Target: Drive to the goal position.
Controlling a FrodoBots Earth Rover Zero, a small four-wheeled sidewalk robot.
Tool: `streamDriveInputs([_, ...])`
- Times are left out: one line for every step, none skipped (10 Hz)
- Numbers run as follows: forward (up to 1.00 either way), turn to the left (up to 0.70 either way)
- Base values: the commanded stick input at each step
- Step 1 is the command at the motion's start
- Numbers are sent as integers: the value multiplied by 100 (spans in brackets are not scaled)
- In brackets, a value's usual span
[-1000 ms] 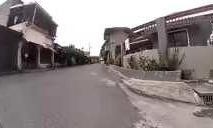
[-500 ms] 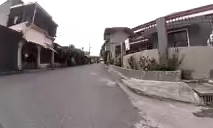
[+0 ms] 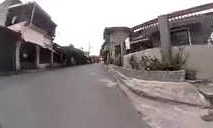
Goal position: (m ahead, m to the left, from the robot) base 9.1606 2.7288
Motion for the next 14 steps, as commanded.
streamDriveInputs([70,1])
streamDriveInputs([70,1])
streamDriveInputs([70,1])
streamDriveInputs([70,1])
streamDriveInputs([70,1])
streamDriveInputs([70,1])
streamDriveInputs([70,1])
streamDriveInputs([70,4])
streamDriveInputs([70,27])
streamDriveInputs([70,26])
streamDriveInputs([70,24])
streamDriveInputs([70,17])
streamDriveInputs([70,9])
streamDriveInputs([70,1])
